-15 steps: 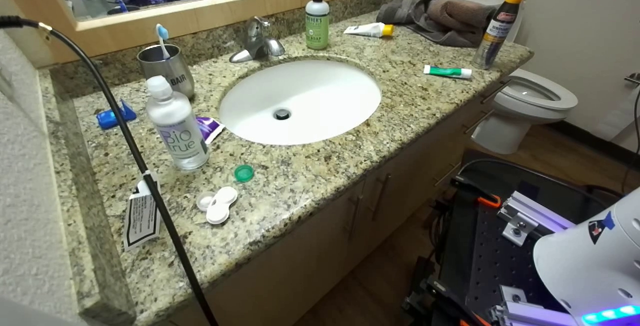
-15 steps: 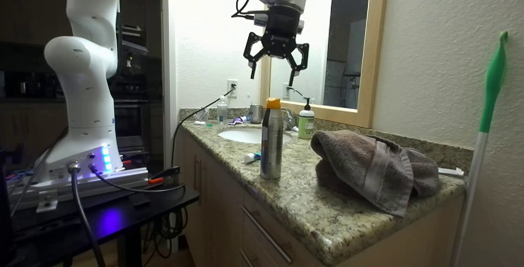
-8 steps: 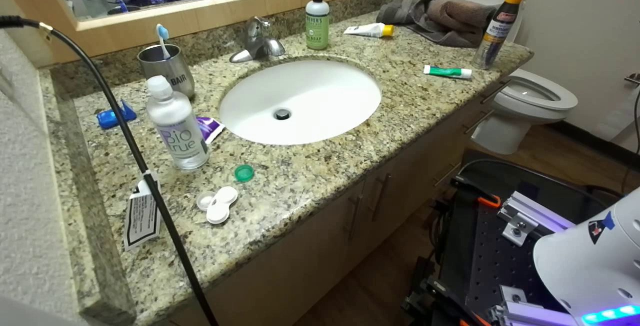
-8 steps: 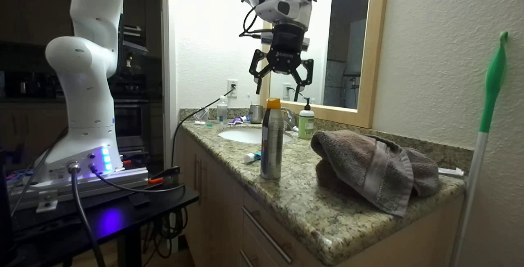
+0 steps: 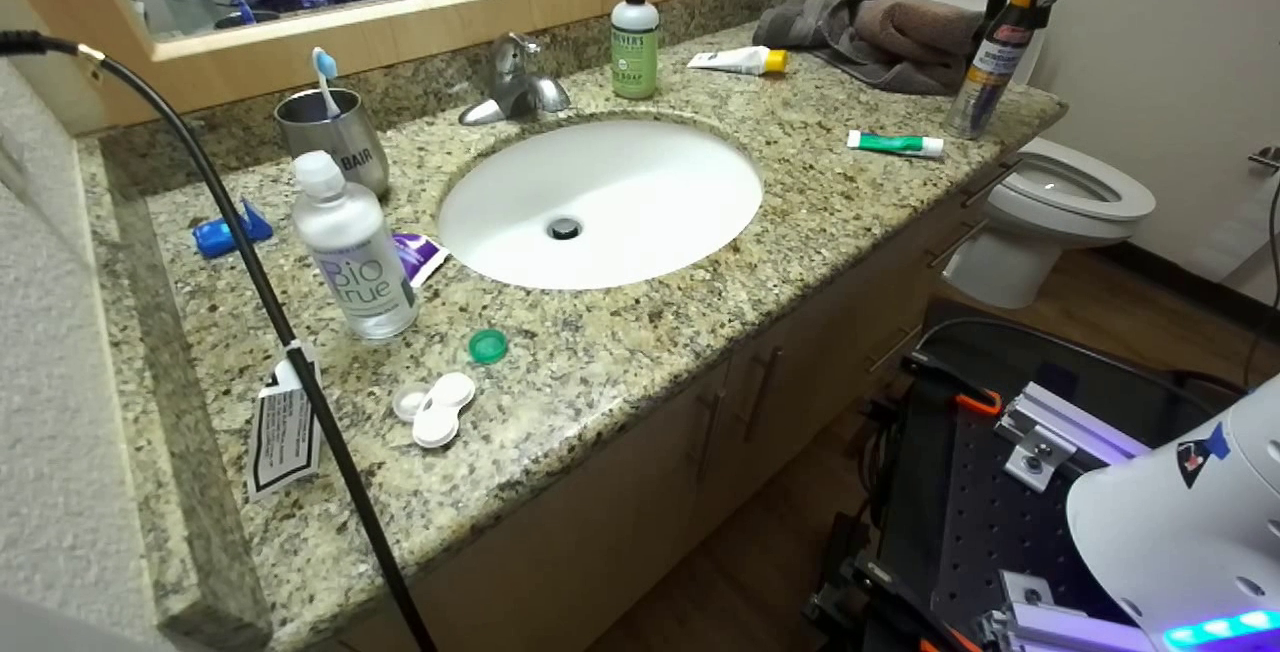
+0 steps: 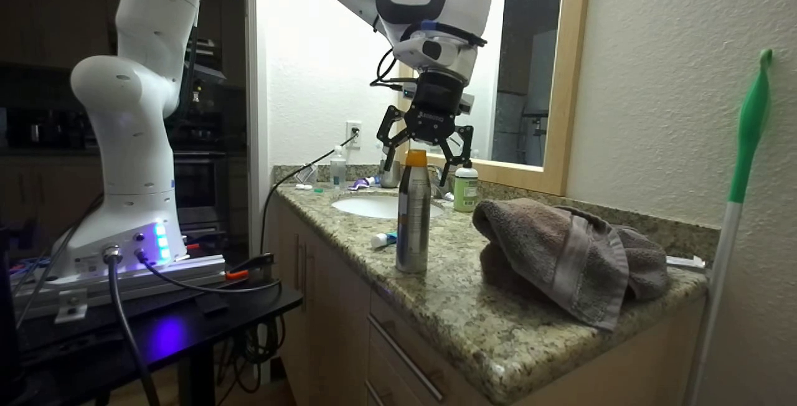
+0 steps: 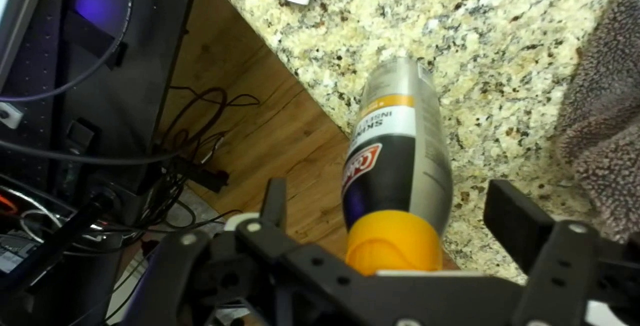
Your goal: Move the white tube and the blue spray can to the back of the counter
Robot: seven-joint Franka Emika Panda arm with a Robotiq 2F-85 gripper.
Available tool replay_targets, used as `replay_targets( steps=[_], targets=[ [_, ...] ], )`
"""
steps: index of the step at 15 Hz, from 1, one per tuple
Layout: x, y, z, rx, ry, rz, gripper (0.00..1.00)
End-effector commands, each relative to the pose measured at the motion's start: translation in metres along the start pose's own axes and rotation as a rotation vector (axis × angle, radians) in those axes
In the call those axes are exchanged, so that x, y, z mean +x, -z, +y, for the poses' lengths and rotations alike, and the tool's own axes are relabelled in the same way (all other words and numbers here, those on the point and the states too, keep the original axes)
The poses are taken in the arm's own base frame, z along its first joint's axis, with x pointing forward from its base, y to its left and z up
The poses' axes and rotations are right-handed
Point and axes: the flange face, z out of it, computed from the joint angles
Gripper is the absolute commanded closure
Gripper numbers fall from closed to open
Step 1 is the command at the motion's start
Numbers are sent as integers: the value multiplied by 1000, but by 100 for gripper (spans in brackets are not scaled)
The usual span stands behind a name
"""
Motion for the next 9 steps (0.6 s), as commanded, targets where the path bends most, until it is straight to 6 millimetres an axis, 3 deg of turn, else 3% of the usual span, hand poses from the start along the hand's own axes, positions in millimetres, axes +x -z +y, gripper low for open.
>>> replay_targets(
  steps=[1,4,5,9],
  targets=[
    [5,4,2,-17,4,8,0],
    [21,12,4,3,-4,-4,0],
    [24,14,3,-1,-10,-4,25],
    [25,17,3,1,-1,-7,47]
  ],
)
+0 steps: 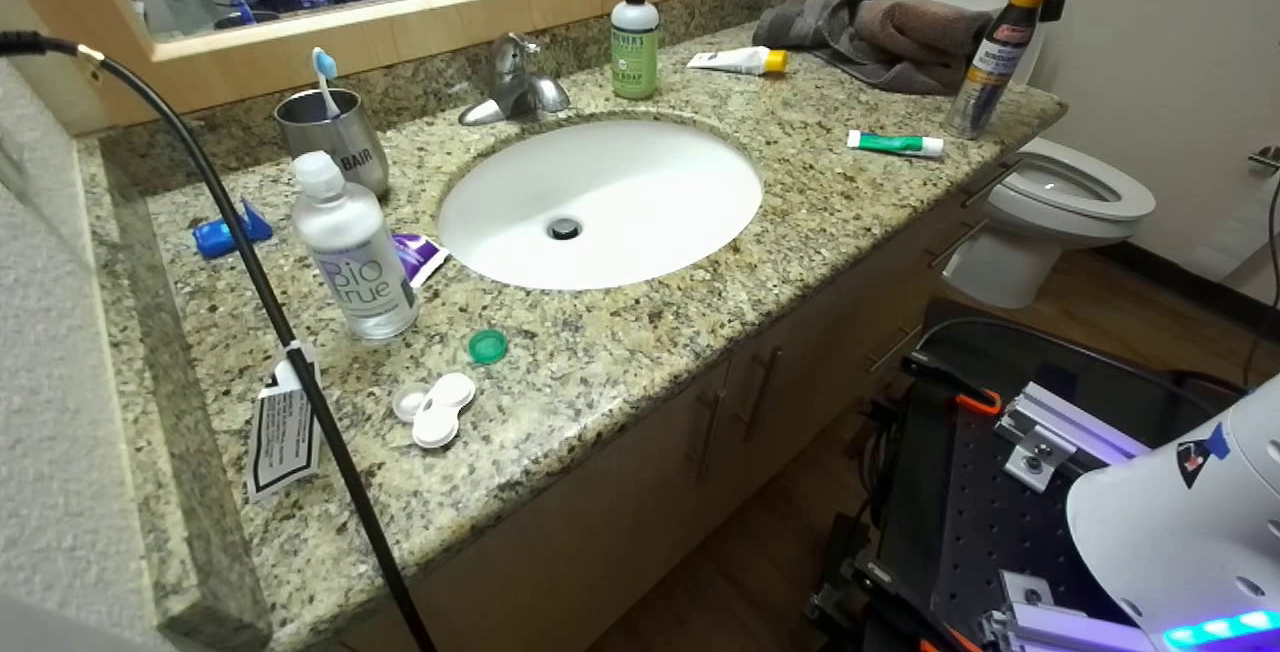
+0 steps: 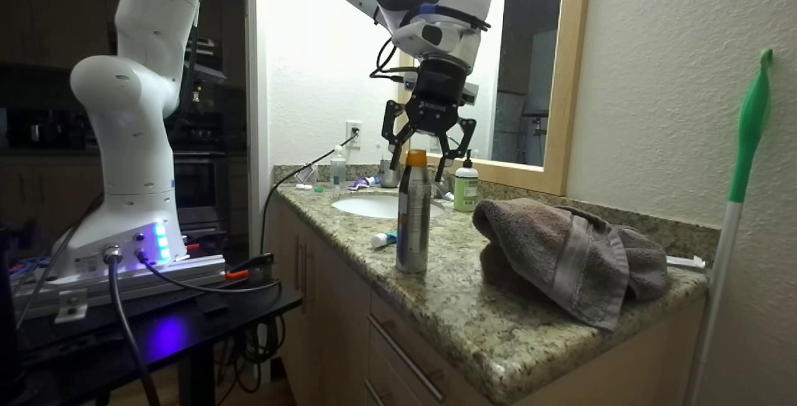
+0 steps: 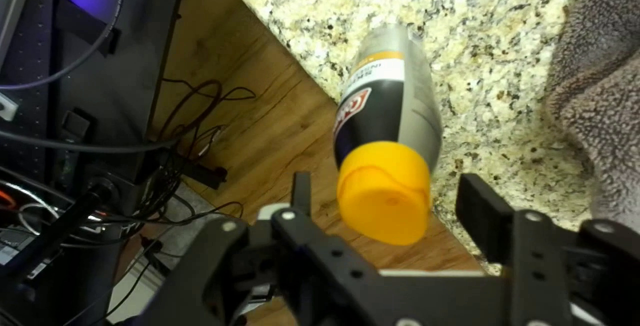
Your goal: Move the white tube and the blue spray can to the back of the counter
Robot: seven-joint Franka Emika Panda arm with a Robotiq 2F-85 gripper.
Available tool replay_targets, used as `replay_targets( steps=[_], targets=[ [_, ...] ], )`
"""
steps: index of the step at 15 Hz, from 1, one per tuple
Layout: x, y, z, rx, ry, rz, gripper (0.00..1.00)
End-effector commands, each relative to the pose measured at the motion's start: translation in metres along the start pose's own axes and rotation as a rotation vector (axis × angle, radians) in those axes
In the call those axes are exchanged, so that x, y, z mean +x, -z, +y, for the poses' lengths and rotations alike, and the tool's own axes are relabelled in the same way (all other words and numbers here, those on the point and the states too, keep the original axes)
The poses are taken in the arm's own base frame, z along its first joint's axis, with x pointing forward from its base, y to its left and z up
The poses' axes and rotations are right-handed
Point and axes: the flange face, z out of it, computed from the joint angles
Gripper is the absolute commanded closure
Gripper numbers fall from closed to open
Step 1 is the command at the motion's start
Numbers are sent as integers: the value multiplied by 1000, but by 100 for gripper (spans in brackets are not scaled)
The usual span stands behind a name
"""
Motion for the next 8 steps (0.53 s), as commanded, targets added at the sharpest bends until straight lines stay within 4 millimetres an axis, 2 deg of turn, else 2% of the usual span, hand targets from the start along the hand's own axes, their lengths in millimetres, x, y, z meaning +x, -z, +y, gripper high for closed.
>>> replay_targets(
  steps=[1,4,8],
  targets=[
    [1,6,4,-14,38,-22,56],
    [-6,5,4,-18,71,-40,75],
    [-9,8,3,-6,89,-49,88]
  ],
)
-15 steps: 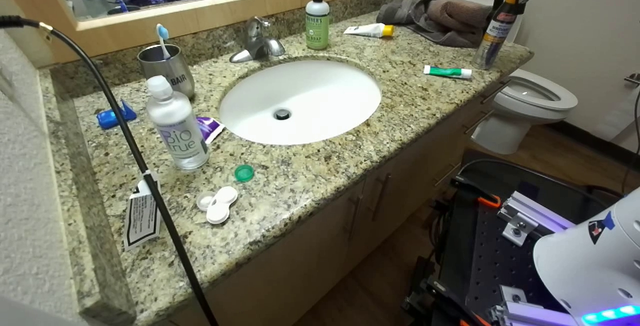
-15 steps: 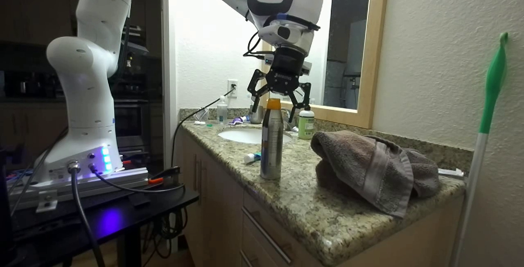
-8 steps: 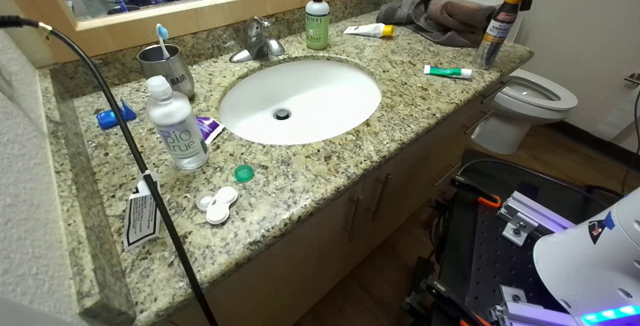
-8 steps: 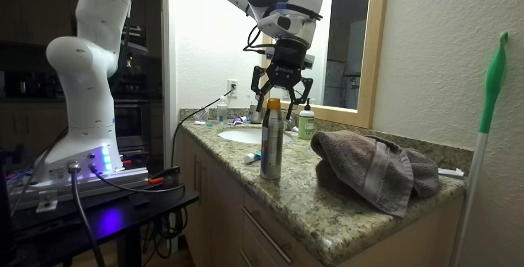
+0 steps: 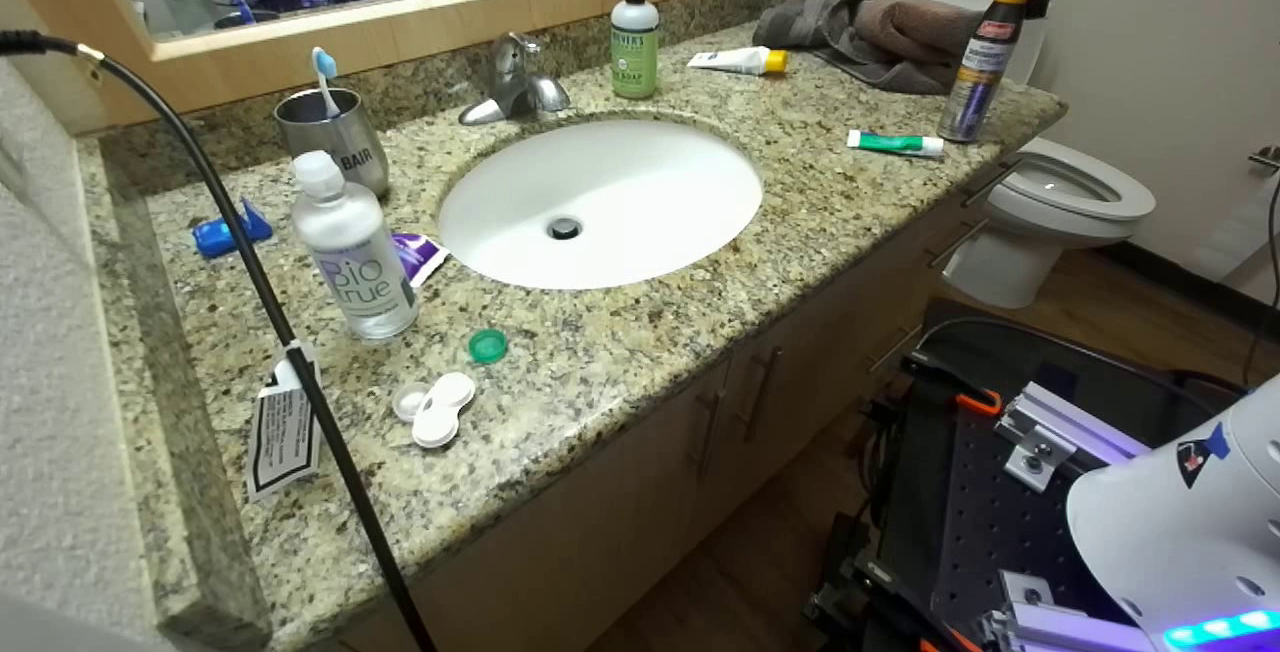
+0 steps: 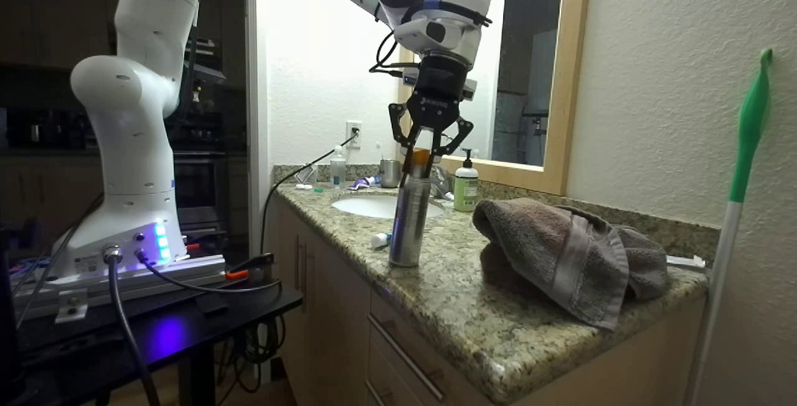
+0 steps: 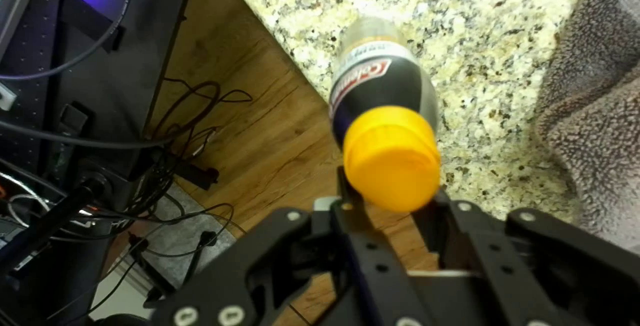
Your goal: Move the white tube and the blue spray can to the back of the counter
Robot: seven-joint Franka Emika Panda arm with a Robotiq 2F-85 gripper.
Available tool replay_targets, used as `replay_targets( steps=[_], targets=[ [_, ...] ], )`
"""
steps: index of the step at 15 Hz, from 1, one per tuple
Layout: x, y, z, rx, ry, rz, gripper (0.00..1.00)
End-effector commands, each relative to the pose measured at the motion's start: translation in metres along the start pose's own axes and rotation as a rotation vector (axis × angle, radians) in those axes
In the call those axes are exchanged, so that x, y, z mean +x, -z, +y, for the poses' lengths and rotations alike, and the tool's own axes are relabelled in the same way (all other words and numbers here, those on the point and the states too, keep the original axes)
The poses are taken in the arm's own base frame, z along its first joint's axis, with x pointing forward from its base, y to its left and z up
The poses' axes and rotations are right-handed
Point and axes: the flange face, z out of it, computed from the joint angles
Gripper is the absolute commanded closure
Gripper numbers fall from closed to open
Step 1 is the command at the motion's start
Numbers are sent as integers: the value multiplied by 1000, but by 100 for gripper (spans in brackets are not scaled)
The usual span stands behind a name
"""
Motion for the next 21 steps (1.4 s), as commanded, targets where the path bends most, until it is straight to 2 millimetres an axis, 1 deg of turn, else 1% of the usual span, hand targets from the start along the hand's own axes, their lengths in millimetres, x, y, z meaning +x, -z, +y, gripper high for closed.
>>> replay_targets(
  steps=[1,3,4,5,6,7,8,9,11,15,16,17,19,21],
  targets=[
    [-5,1,3,-9,34,-36,99],
    [-8,1,2,2,43,-42,100],
    [-9,0,2,3,39,-37,68],
    [-9,1,1,9,38,-29,72],
    [-8,1,-1,2,22,-16,96],
    [-8,1,-1,3,23,-15,90],
    [-9,1,-1,3,24,-15,59],
    [-9,5,-1,5,23,-22,53],
    [-8,10,1,10,24,-34,38],
    [-8,15,3,8,37,-31,10],
    [-7,17,5,2,39,-30,4],
    [-7,18,6,-5,44,-30,0],
    [-7,17,13,-56,73,-26,0],
    [-8,13,24,-161,134,-29,0]
  ],
)
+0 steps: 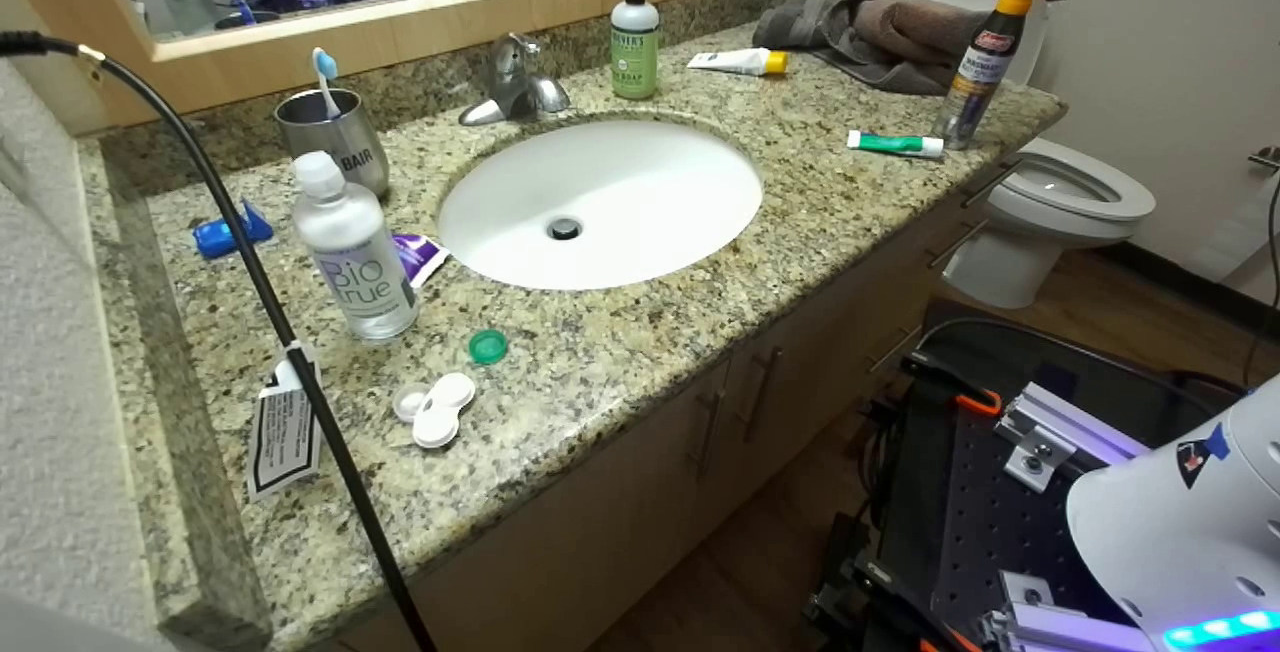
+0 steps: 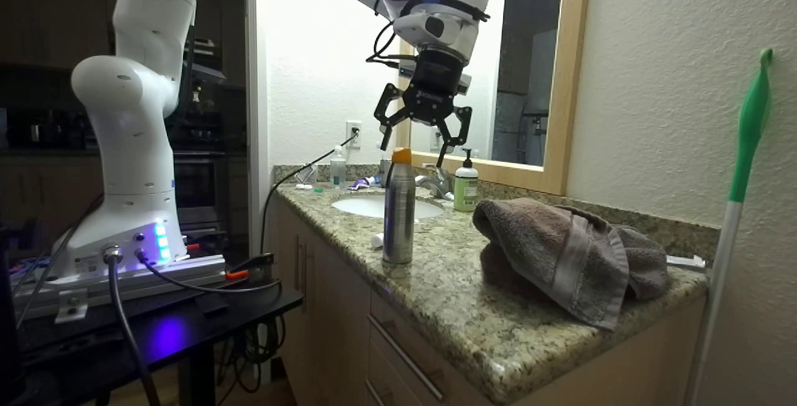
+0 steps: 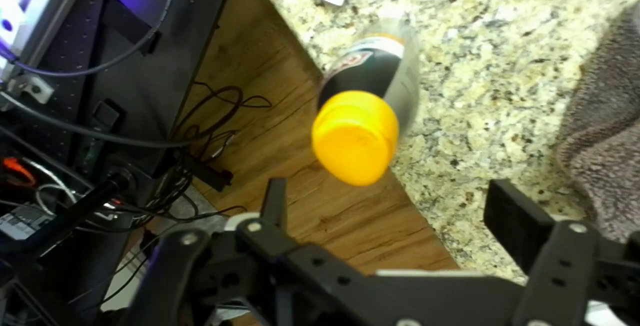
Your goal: Move the white tube and the blue spray can to the back of the counter
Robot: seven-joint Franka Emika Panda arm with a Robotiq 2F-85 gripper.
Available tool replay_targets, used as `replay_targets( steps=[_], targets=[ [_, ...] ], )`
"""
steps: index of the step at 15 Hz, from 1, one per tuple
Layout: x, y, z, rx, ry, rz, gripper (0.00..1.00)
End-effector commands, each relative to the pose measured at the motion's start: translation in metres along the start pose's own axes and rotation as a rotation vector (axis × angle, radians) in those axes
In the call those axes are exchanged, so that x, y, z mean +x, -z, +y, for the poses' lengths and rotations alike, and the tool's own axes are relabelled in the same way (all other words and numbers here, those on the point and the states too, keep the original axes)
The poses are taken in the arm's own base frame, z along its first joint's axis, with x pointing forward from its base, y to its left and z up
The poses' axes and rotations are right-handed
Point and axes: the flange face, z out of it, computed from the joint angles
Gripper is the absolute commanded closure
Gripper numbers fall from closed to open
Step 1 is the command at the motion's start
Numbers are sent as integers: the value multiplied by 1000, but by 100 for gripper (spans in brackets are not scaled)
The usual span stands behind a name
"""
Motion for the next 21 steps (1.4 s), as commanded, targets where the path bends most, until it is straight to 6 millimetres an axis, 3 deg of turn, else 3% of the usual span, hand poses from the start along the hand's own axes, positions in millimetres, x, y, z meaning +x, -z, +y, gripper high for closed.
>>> replay_targets(
  steps=[1,7,14,20,21],
  targets=[
    [-2,-1,19,-138,97,-3,0],
    [-5,-5,14,-134,90,-8,0],
    [-31,-14,9,-89,98,-64,0],
    [-30,-11,8,-95,106,-47,0],
    [-31,-11,8,-98,110,-47,25]
  ],
)
